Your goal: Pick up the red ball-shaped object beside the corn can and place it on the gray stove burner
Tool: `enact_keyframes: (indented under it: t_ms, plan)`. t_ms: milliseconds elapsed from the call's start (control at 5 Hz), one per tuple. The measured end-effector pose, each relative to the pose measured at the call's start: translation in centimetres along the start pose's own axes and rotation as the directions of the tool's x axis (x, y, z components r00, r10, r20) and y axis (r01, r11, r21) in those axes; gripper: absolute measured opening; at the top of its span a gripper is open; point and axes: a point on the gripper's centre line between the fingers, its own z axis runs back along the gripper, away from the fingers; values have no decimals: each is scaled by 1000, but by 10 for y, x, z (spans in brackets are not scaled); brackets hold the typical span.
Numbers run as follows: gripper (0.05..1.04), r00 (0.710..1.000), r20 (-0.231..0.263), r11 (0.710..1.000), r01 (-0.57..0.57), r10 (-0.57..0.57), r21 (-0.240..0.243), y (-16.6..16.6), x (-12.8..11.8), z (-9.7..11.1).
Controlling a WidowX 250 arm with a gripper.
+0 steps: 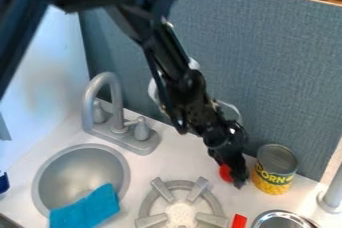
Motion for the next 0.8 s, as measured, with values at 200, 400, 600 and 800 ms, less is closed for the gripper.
enact_keyframes:
  t_ms: [200, 400, 600, 800]
  plan:
    - [854, 996, 65, 998, -57, 55, 25, 14, 5, 39]
    - [854, 996, 53, 996, -77, 75, 40, 14, -8, 59]
    - [855, 990, 16, 986, -143, 142, 83, 23, -29, 73]
    - [854, 966, -5, 957, -254, 257, 137, 37, -68, 86]
